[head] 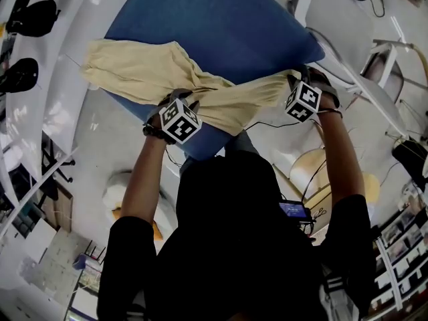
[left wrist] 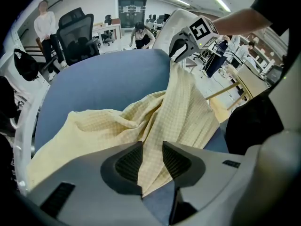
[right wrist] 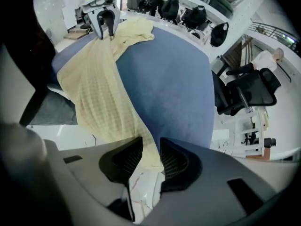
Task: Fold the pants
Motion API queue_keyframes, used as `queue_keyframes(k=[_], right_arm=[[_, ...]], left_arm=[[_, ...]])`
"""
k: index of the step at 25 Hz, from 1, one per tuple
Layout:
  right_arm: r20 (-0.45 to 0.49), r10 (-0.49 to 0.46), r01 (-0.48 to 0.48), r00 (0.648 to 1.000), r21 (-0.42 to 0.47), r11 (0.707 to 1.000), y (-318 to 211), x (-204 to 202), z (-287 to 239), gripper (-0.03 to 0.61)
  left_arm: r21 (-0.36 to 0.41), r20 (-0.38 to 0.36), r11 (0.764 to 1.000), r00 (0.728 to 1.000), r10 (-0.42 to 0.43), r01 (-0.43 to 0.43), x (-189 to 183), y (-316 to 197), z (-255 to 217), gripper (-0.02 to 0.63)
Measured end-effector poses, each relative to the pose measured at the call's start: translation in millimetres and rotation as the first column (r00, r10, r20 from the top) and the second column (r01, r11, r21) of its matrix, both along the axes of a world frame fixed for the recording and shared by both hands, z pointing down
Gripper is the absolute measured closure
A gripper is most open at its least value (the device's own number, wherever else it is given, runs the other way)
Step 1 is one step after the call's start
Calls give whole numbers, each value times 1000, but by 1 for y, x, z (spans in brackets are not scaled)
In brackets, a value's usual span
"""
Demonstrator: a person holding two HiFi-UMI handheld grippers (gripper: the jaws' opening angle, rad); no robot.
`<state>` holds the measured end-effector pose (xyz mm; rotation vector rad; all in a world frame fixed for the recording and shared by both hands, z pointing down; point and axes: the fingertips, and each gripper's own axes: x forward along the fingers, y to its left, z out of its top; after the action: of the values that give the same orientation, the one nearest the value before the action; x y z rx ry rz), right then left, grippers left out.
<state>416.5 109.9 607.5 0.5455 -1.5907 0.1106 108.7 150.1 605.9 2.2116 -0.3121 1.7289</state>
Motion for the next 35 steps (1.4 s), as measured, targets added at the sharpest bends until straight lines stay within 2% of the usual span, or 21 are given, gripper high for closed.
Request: queue_keyframes(k=[7, 13, 17, 19, 21, 24, 27, 31, 35], right_arm=[[28, -28, 32, 999, -121, 992, 4, 0, 6, 479], [14, -64, 66, 998, -264, 962, 1, -8, 6, 482], [17, -98, 98, 995, -322, 942, 8, -10, 7, 542], [32, -91, 96, 995, -317, 944, 10, -11, 7, 548], [54, -64, 76, 997, -277, 958, 8, -12, 6, 552], [75, -7, 19, 997, -156, 988, 10, -8, 8, 565], [71, 53, -51, 996, -34, 998, 15, -2, 4, 568], [88, 152, -160, 984, 95, 983, 14, 1, -15, 568], [110, 245, -266, 963, 267, 926, 0, 11, -52, 568]], left_arm=[[-26, 26, 1000, 1000, 8, -7, 1, 6, 9, 466], [-34, 40, 999, 999, 10, -8, 0, 3, 15, 466], [-37, 42, 999, 999, -2, 4, 1, 3, 18, 466], [-40, 39, 999, 999, -14, 16, 0, 3, 20, 468], [-30, 35, 999, 999, -23, 24, -1, 0, 19, 478], [9, 30, 999, 999, -36, 36, -1, -3, 13, 566], [42, 25, 999, 999, -20, 19, 0, -3, 5, 580], [77, 15, 996, 999, 31, -32, -4, -9, -9, 580], [140, 11, 987, 997, 82, -83, 2, -32, -21, 580]])
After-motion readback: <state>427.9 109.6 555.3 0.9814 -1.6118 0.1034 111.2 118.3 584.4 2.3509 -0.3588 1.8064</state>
